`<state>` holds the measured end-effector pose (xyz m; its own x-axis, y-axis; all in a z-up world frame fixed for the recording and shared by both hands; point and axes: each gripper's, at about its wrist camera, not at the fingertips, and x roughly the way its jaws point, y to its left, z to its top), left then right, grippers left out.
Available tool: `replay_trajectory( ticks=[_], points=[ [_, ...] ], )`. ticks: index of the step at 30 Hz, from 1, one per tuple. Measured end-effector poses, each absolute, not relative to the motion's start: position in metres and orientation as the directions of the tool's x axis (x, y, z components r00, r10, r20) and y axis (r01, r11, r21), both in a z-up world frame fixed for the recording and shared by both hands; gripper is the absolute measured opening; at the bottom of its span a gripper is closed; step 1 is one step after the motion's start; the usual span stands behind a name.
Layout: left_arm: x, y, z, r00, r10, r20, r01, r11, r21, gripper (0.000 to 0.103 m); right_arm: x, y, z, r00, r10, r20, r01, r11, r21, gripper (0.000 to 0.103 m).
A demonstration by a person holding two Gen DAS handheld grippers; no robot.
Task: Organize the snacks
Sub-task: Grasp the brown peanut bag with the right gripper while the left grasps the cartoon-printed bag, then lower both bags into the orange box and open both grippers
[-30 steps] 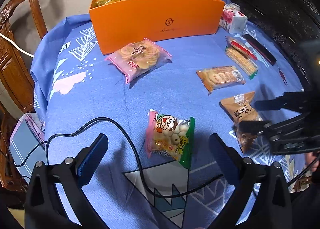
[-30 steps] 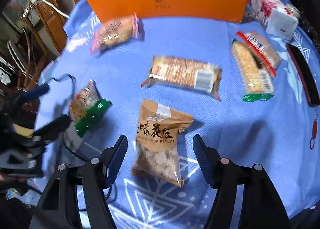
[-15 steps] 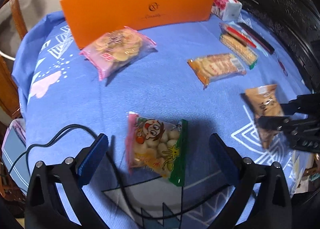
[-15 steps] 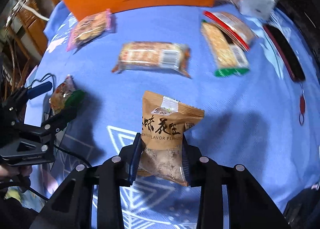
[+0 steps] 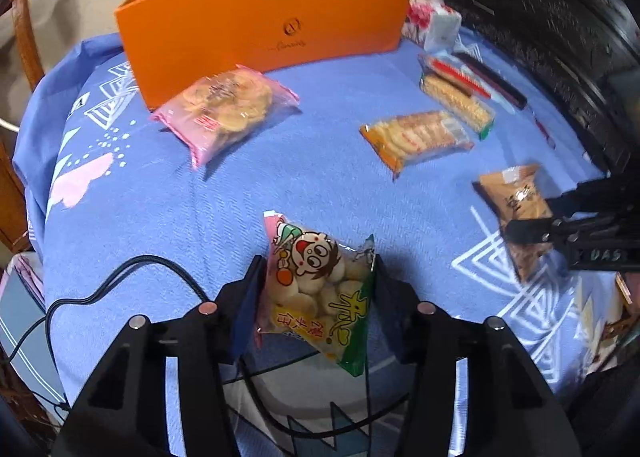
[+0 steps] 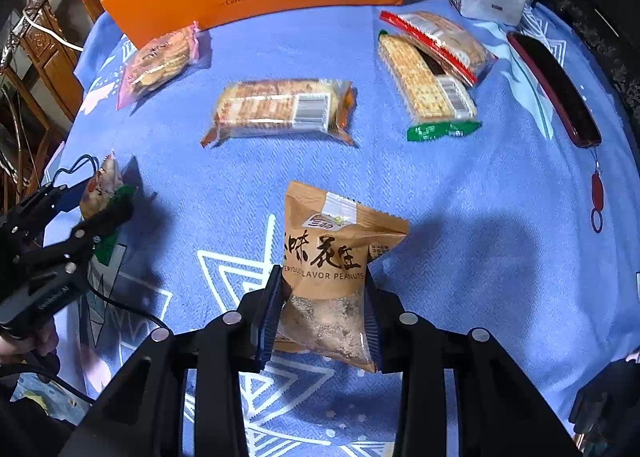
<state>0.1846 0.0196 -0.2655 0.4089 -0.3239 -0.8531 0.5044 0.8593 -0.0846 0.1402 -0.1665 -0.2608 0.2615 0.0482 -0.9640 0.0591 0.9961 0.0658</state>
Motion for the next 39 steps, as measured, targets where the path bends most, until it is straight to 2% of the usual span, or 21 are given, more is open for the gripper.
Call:
replay_trajectory(
  ticks=[10,17,27,35,36,37,39],
  points=[
    [0.199,0.039,-0.205,0.507,-0.364,-0.782,0.408,0.900,-0.155,0.051,0.142,-0.165,-0.222,0.369,0.060,-0.927,0.005,0.998,0.067,0.036],
    [0.222,0.037,-0.140,0.621,-0.355,-0.699,0.360,0.921,-0.147,0.051,0.168,-0.178,-0.160,0.510,0.104,-0.854,-0.037,0.994,0.099,0.036],
    [0.312,0.011,-0.058,0.739,-0.322,-0.592,0.319,0.941,-0.113,0.051,0.279,-0.193,-0.071,0.689,0.174,-0.703,-0.089,0.984,0.156,0.036],
    [0.384,-0.009,-0.034,0.759,-0.289,-0.584,0.302,0.950,-0.078,0.051,0.355,-0.199,-0.049,0.736,0.189,-0.651,-0.114,0.981,0.155,0.036],
    [0.395,-0.011,-0.034,0.758,-0.276,-0.591,0.291,0.954,-0.072,0.054,0.367,-0.199,-0.050,0.734,0.193,-0.651,-0.121,0.980,0.155,0.037],
    [0.406,-0.012,-0.036,0.757,-0.257,-0.601,0.272,0.960,-0.069,0.067,0.374,-0.200,-0.052,0.730,0.198,-0.654,-0.125,0.980,0.156,0.039],
    [0.423,-0.012,-0.042,0.751,-0.178,-0.636,0.191,0.980,-0.048,0.098,0.386,-0.199,-0.052,0.731,0.190,-0.655,-0.118,0.981,0.152,0.068]
  ],
)
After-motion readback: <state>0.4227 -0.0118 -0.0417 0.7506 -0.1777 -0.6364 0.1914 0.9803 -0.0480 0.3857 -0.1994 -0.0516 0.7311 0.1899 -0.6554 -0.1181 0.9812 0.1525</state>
